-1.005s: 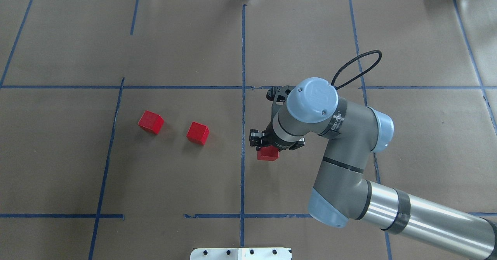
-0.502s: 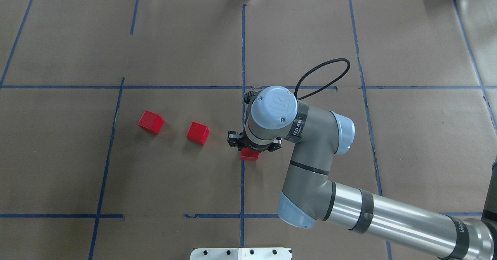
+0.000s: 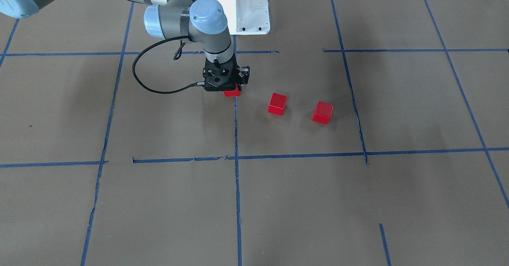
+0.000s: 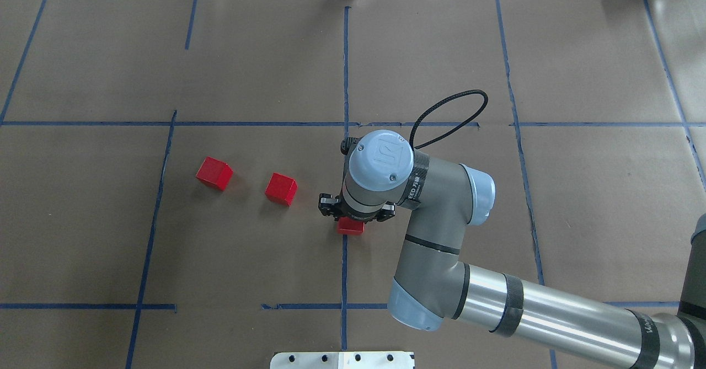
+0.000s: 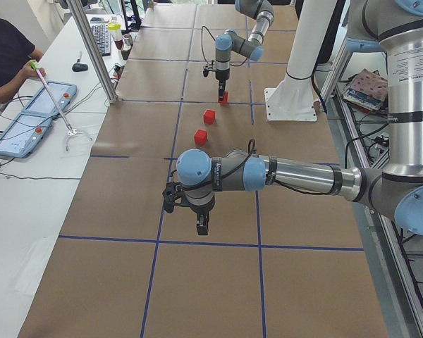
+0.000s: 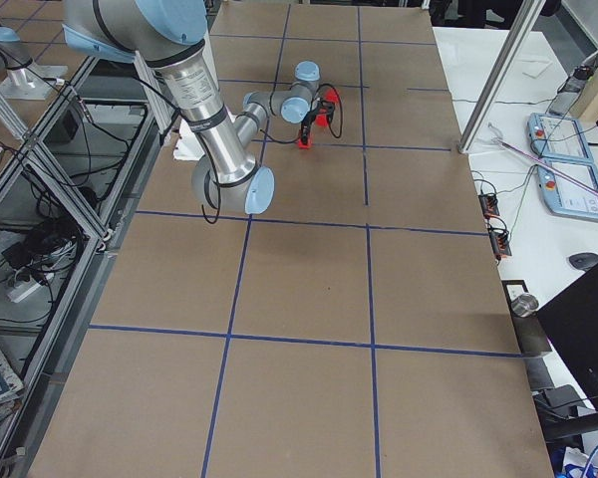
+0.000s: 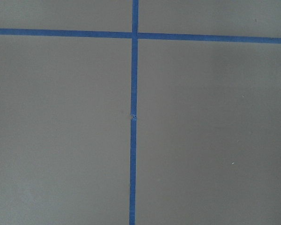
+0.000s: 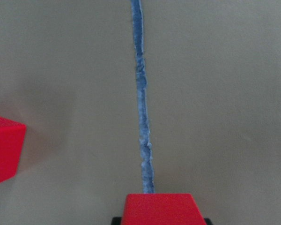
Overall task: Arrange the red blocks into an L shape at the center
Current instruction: 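Lower the cube onto the center and open the right gripper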
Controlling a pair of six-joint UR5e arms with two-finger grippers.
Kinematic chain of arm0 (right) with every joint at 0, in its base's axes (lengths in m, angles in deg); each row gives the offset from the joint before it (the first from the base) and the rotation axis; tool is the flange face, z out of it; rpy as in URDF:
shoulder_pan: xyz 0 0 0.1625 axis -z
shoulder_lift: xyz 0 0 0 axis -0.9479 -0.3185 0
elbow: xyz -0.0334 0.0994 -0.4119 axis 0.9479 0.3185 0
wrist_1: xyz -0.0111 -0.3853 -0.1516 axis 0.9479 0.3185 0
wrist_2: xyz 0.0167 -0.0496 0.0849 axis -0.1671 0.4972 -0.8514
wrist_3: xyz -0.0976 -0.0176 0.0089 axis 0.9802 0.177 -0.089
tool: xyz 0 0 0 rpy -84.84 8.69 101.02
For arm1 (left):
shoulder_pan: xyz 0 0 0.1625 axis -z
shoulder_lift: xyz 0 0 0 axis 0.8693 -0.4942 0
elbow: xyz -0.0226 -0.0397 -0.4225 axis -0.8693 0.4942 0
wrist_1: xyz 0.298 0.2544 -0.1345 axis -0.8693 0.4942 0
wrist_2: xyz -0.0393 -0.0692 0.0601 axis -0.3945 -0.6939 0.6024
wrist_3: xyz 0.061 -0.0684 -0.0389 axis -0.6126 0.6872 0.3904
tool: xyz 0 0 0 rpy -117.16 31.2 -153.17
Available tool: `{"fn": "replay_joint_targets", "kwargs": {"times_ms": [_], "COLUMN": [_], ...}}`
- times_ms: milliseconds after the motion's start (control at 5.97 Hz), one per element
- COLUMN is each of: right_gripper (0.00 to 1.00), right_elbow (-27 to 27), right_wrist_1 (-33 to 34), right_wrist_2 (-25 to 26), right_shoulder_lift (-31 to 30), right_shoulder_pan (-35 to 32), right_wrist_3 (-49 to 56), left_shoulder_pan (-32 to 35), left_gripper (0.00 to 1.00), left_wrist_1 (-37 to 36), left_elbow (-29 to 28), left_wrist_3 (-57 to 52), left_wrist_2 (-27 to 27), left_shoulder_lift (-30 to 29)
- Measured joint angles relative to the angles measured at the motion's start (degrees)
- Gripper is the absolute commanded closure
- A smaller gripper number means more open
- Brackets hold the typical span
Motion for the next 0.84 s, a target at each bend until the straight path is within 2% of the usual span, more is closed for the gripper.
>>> {"fn": "replay_joint_targets", "kwargs": {"times_ms": [837], "right_gripper": [0.96], "right_elbow": [-0.04], "right_wrist_1": [0.44], "right_wrist_2": [-0.04], "right_shoulder_lift": [0.29], "right_shoulder_pan": [0.63], "right_wrist_3": [0.04], "left_shoulder_pan": [0.0], "left_gripper": [0.0], "left_wrist_1": [0.0], "left_elbow": [-0.01], "left_wrist_3": [0.0], "left_wrist_2": [0.0], "left_shoulder_lift": [0.0]}}
